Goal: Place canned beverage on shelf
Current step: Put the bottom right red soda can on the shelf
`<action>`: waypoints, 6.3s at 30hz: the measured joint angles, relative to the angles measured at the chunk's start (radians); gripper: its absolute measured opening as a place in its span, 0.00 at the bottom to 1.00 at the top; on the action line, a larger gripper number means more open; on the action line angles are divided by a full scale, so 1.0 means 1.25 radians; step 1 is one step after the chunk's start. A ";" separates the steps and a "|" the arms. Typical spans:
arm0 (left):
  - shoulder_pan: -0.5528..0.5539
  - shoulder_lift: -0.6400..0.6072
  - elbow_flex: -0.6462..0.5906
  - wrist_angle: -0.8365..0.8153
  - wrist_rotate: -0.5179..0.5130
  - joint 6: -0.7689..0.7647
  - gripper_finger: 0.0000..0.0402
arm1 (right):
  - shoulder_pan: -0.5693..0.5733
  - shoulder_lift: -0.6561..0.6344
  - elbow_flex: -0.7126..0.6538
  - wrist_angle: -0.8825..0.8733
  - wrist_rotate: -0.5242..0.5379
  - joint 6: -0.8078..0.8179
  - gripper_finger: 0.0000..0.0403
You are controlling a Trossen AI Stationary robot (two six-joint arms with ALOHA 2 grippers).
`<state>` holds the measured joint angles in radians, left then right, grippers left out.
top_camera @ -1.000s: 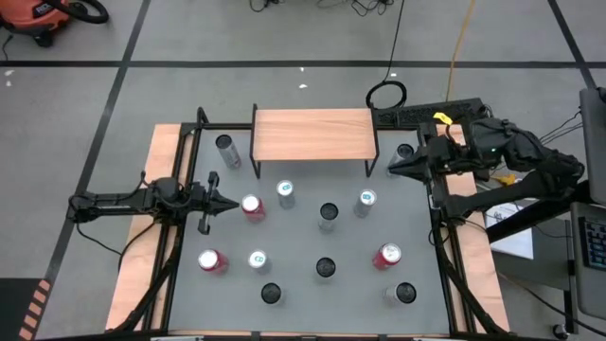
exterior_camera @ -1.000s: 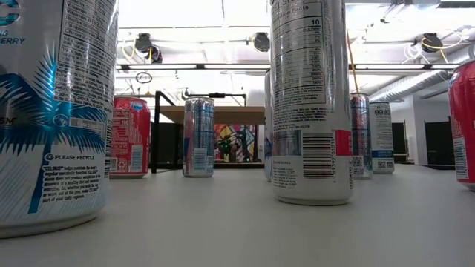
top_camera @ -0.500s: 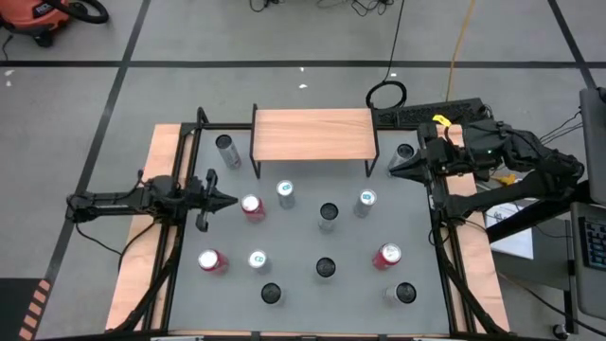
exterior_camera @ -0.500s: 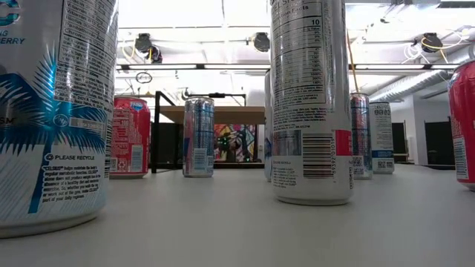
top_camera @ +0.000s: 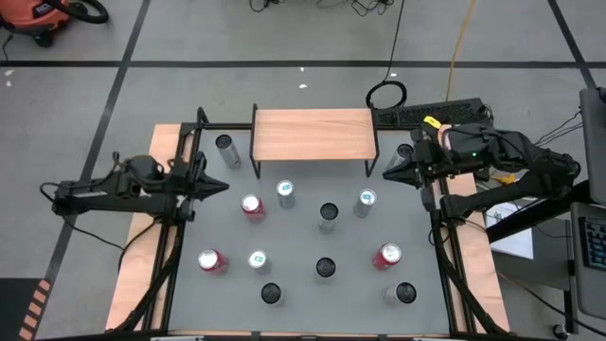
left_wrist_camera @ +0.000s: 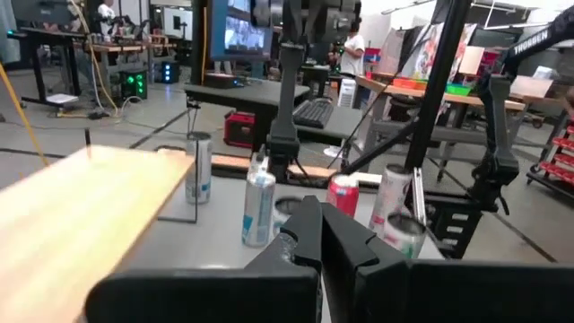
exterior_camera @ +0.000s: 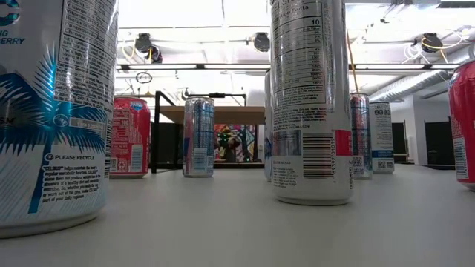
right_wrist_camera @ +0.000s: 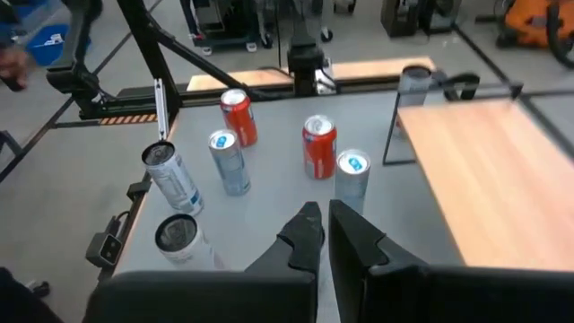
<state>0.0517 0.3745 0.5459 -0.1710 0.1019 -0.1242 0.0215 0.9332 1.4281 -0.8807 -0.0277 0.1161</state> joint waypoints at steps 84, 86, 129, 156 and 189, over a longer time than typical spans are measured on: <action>-0.153 0.750 0.723 -0.405 -0.098 -0.232 0.00 | 0.318 0.235 0.030 -0.396 -0.015 0.514 0.37; -0.153 0.750 0.723 -0.410 -0.098 -0.232 0.00 | 0.330 0.242 0.030 -0.396 -0.005 0.484 0.45; -0.153 0.750 0.723 -0.446 -0.148 -0.294 0.00 | 0.419 0.253 -0.312 -0.104 0.015 0.449 0.93; -0.153 0.750 0.723 -0.446 -0.148 -0.286 0.00 | 0.419 0.261 -0.394 0.001 -0.002 0.377 0.79; -0.153 0.750 0.723 -0.445 -0.148 -0.272 0.00 | 0.380 0.278 -0.148 -0.069 -0.002 0.580 0.69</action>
<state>-0.1397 1.3125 1.4502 -0.7270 -0.0837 -0.4641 0.4971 1.2808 1.2433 -0.9674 -0.0303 0.8409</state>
